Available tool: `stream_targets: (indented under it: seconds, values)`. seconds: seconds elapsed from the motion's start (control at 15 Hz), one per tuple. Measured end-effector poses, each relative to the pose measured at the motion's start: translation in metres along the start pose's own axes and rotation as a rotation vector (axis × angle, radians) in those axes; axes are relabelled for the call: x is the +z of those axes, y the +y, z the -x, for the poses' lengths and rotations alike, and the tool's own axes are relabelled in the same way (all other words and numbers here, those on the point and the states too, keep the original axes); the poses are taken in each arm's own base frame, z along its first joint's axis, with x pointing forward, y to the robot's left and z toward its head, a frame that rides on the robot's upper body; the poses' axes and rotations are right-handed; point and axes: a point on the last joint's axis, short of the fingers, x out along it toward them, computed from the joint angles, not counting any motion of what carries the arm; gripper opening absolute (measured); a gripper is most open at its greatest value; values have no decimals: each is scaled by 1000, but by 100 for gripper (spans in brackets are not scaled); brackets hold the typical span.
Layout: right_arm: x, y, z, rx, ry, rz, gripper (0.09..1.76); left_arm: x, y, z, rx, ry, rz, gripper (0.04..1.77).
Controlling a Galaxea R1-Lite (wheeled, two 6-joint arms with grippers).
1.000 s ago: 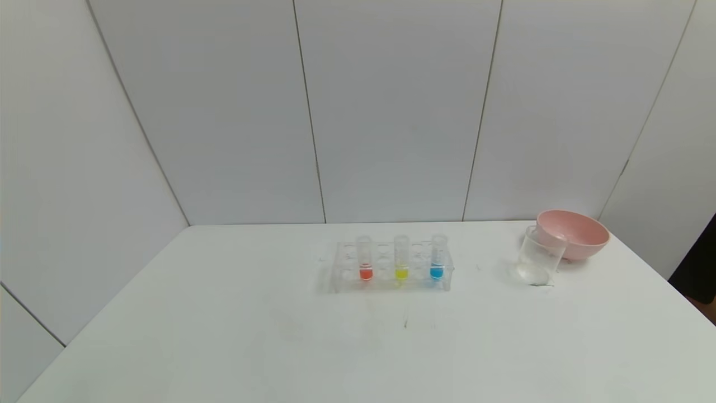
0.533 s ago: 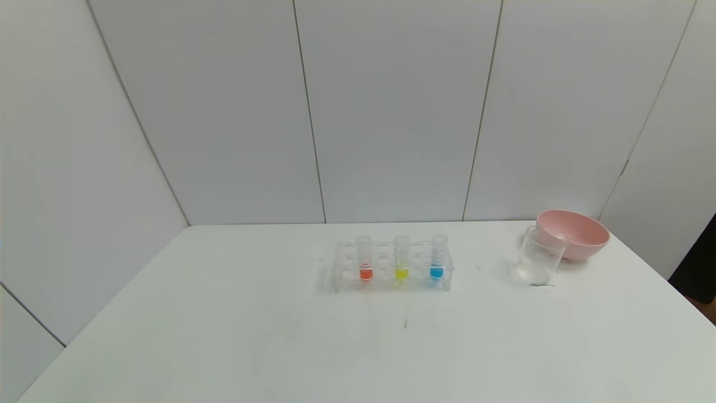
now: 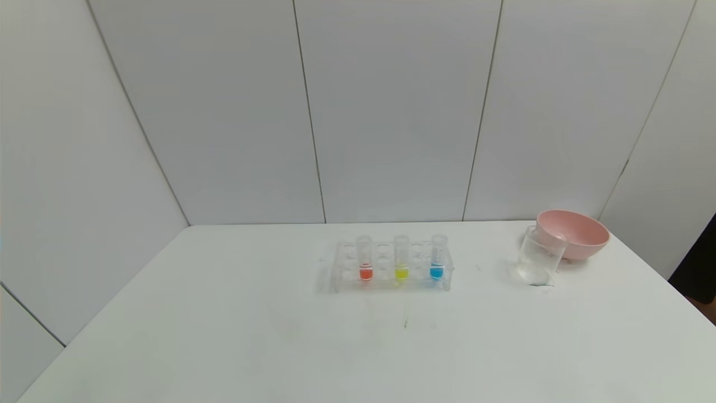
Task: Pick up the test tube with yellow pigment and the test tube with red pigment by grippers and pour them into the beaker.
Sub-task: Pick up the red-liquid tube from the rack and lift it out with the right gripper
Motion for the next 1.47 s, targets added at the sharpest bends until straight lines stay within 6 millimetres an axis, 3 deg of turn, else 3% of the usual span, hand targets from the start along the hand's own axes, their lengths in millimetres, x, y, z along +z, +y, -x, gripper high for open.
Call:
stream_targets:
  seconds: [0.4, 0.6, 0.8, 1.0, 1.2, 1.47]
  values:
    - [8, 0, 2, 3, -22, -3, 171, 0, 0, 0, 0, 0, 0, 172]
    - [35, 1, 6, 16, -49, -2, 171, 0, 0, 0, 0, 0, 0, 172]
    - [72, 2, -5, 18, -9, -1, 171, 0, 0, 0, 0, 0, 0, 172]
    - [110, 3, -40, 33, 79, -2, 171, 0, 0, 0, 0, 0, 0, 172]
    - [136, 8, -96, 100, 136, -3, 171, 0, 0, 0, 0, 0, 0, 172]
    - [132, 37, -166, 246, 254, 4, 171, 0, 0, 0, 0, 0, 0, 172]
